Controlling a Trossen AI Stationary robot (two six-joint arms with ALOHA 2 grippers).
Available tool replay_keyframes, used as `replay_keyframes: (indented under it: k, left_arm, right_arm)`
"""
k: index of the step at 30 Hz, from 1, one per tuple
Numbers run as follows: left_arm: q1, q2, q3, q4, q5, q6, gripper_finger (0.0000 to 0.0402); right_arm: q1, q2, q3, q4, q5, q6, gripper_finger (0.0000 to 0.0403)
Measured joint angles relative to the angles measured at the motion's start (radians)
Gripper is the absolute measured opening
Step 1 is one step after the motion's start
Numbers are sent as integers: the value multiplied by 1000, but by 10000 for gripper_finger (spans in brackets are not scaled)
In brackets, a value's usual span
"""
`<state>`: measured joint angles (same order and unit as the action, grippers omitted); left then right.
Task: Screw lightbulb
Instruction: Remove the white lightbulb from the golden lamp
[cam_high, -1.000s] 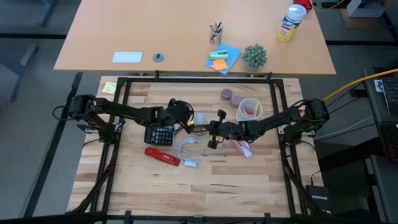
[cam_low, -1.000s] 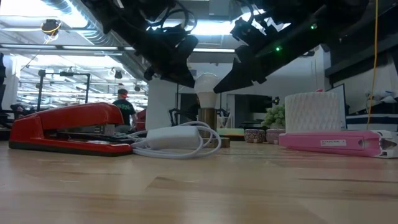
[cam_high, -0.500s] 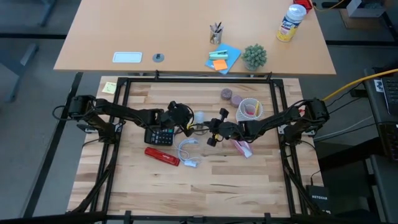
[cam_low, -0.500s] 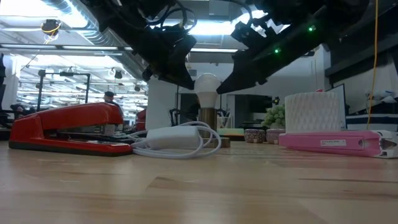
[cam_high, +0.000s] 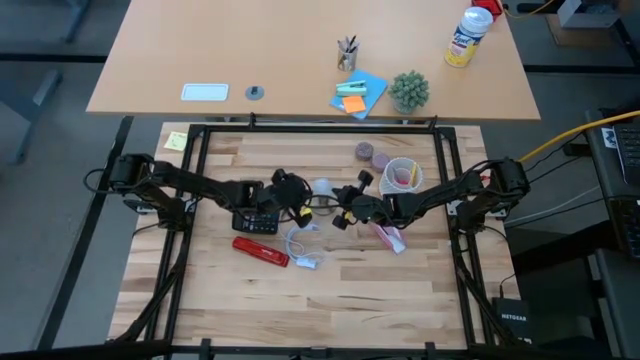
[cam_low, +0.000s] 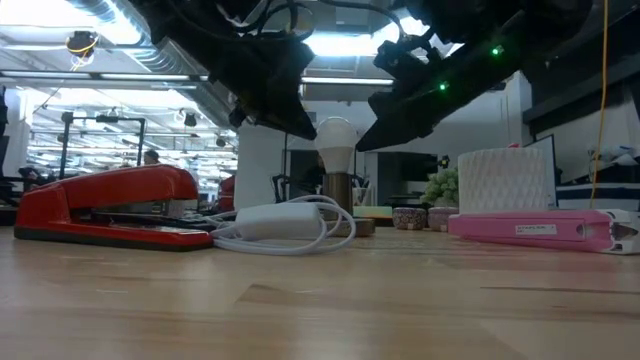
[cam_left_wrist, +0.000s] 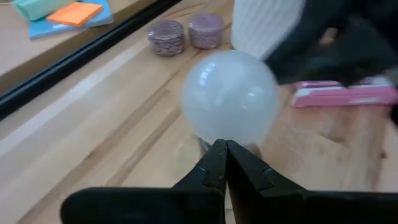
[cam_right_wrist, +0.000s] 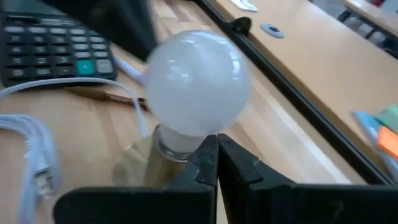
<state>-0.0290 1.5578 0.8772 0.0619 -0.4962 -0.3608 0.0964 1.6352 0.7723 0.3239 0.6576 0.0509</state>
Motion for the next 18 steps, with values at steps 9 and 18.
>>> replay_keyframes:
  k: [9,18]
  left_arm:
    - [-45,0,0,6,-190,-30,0]
    - [5,0,0,81,-257,16,0]
  right_arm:
    - [44,-50,1,-39,31,-2,7]
    - [95,-75,1,-28,-20,-2,7]
